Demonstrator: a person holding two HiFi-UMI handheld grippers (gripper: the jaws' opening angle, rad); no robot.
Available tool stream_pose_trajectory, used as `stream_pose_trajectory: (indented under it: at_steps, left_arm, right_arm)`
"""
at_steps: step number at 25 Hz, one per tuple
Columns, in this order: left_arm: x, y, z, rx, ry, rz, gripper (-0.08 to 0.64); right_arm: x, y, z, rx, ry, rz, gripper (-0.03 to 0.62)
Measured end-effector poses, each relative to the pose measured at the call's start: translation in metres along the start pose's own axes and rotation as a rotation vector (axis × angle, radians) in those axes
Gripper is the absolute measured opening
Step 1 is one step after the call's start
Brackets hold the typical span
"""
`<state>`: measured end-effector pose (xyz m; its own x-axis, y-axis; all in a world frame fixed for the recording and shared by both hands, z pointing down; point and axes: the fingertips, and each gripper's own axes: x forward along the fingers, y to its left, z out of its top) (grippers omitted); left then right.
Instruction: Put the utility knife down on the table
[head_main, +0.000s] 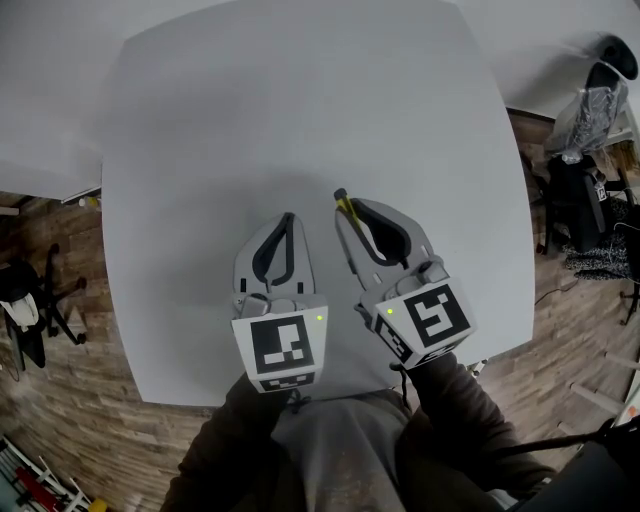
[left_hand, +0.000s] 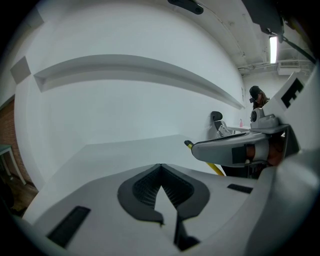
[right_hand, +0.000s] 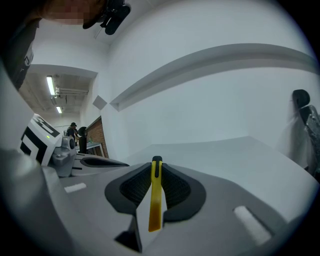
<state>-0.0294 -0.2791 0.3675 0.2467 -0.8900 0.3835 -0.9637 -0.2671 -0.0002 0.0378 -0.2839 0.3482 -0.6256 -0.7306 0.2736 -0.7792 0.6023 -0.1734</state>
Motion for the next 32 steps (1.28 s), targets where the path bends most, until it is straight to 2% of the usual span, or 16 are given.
stream_pose_trajectory:
  at_steps: [32]
  left_arm:
    - [0.035,0.007,-0.04,-0.02,0.091,-0.044,0.002]
  right_arm:
    - [0.041,-0.012,-0.049,0.047,0.099,-0.009,0.063]
